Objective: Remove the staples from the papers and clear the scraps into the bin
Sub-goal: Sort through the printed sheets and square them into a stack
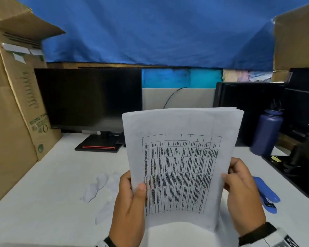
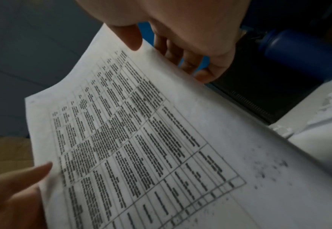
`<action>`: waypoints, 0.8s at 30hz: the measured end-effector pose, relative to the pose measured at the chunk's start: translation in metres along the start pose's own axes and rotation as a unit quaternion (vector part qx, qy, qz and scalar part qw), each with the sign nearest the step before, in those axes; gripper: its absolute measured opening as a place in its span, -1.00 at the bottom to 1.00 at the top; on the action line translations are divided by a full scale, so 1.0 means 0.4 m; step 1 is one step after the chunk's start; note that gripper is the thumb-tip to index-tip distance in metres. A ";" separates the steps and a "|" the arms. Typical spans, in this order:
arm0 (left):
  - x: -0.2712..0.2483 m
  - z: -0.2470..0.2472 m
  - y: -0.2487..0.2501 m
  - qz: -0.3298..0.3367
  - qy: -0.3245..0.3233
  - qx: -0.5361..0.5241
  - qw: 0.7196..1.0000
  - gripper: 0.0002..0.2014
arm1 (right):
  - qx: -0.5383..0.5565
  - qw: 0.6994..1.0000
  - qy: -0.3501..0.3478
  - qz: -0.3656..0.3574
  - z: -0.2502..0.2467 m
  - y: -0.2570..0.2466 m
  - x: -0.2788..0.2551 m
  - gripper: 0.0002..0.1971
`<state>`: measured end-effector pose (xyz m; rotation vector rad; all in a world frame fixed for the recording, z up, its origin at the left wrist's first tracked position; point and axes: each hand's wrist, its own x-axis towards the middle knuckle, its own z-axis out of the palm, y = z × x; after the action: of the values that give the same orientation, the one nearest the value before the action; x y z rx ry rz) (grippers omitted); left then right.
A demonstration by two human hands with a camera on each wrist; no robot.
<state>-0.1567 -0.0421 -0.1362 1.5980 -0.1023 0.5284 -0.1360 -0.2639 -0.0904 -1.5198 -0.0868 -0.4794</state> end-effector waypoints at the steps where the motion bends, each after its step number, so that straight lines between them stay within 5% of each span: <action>1: -0.002 0.000 -0.003 -0.001 0.001 0.010 1.000 -0.68 | 0.002 1.000 -0.002 0.013 0.002 0.003 -0.002 -0.67; 4: -0.004 0.003 -0.007 -0.022 -0.003 0.025 0.999 -0.83 | -0.006 0.999 -0.011 0.049 0.012 0.003 -0.011 -0.68; 12: -0.002 -0.001 -0.046 -0.104 -0.012 -0.032 0.994 -0.71 | -0.066 0.996 0.009 0.056 0.027 0.010 -0.029 -0.65; 18: -0.012 -0.001 -0.045 -0.079 0.005 0.038 0.996 -0.76 | -0.056 0.997 0.003 0.053 0.032 0.001 -0.038 -0.64; 24: 0.030 -0.080 0.045 -0.064 0.025 0.087 0.994 -0.80 | -0.072 0.989 -0.121 0.034 -0.036 -0.043 0.039 -0.89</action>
<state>-0.1614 -0.0105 -0.1146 1.7466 0.0845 0.4870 -0.1313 -0.2813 -0.0699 -1.7138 -0.1927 -0.2494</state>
